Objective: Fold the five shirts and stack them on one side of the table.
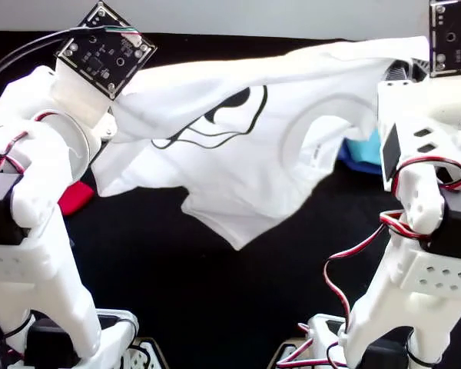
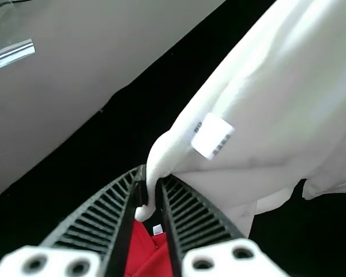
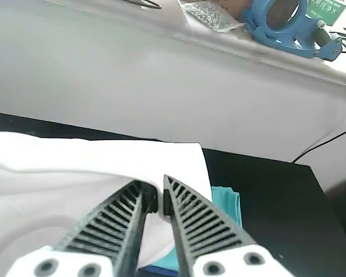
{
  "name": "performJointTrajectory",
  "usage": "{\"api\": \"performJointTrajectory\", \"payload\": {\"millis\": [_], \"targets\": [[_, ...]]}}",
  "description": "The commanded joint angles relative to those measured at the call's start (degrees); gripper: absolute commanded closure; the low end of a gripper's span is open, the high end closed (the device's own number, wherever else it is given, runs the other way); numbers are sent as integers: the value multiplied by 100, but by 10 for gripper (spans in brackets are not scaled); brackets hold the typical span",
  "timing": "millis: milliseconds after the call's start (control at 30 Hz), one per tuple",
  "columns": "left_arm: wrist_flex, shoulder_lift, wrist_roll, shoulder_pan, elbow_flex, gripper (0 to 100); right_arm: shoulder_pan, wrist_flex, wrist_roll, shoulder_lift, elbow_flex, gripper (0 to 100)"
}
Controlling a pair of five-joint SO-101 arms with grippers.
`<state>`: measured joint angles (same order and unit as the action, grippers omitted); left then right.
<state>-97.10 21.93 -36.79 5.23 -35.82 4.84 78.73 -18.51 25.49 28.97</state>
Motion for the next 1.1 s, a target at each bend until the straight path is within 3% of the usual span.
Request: {"api": "performJointTrajectory", "payload": {"millis": [0, 267, 467, 700, 900, 1067], "targets": [[-158, -31, -18, 136, 277, 991, 127, 198, -53, -22, -233, 991], [18, -453, -18, 57, 3169, 991, 66, 338, -53, 13, -2229, 991], [580, -980, -26, -119, 4848, 986, -602, 418, -9, 57, -3213, 991], [721, -1262, -62, 101, 5411, 895, -927, 338, 413, 488, -4075, 991], [712, -1262, -484, 462, 5349, 991, -919, -330, 396, 1604, -5604, 991], [677, -1314, -492, 567, 5481, 987, -910, -1051, 396, 2158, -7231, 991]]}}
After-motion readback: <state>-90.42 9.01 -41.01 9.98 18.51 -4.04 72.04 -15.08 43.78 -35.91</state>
